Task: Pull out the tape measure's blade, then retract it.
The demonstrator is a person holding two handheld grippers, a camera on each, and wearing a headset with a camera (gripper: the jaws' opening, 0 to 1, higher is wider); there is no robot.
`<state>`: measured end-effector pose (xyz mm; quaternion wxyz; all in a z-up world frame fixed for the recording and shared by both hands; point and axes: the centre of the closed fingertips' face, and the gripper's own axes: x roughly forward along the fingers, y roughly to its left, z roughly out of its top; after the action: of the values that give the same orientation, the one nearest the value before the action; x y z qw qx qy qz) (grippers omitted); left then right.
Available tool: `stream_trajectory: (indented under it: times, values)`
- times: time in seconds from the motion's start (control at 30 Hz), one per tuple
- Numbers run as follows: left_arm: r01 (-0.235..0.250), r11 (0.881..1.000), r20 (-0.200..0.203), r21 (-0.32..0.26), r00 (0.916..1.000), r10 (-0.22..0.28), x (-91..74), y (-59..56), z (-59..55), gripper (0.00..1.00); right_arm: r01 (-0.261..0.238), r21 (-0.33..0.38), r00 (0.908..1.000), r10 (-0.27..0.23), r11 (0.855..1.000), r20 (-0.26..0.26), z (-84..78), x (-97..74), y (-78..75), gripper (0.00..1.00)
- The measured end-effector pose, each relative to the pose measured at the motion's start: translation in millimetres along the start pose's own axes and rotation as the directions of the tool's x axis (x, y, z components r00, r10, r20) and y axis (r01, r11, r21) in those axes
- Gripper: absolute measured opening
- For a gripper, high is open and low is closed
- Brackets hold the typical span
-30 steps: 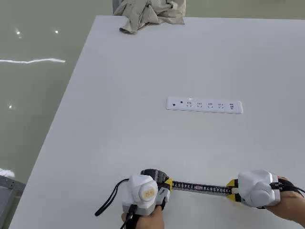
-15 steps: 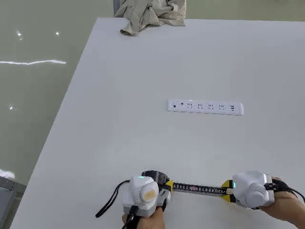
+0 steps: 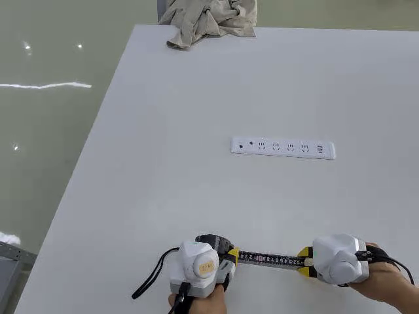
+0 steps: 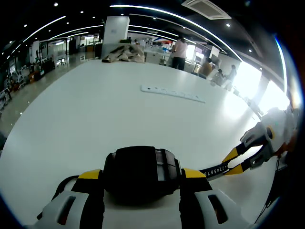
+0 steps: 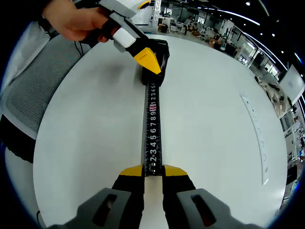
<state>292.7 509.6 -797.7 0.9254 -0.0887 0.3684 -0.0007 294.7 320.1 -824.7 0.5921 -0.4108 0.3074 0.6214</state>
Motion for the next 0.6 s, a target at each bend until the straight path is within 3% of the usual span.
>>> stream_trajectory:
  times: [0.6]
  values:
    - [0.002,1.0,-0.007,-0.001,1.0,-0.002,-0.1,-0.3,-0.2,0.61,0.0,-0.015,0.9997,0.0,1.0,0.024,20.4,9.6,-0.4,0.13]
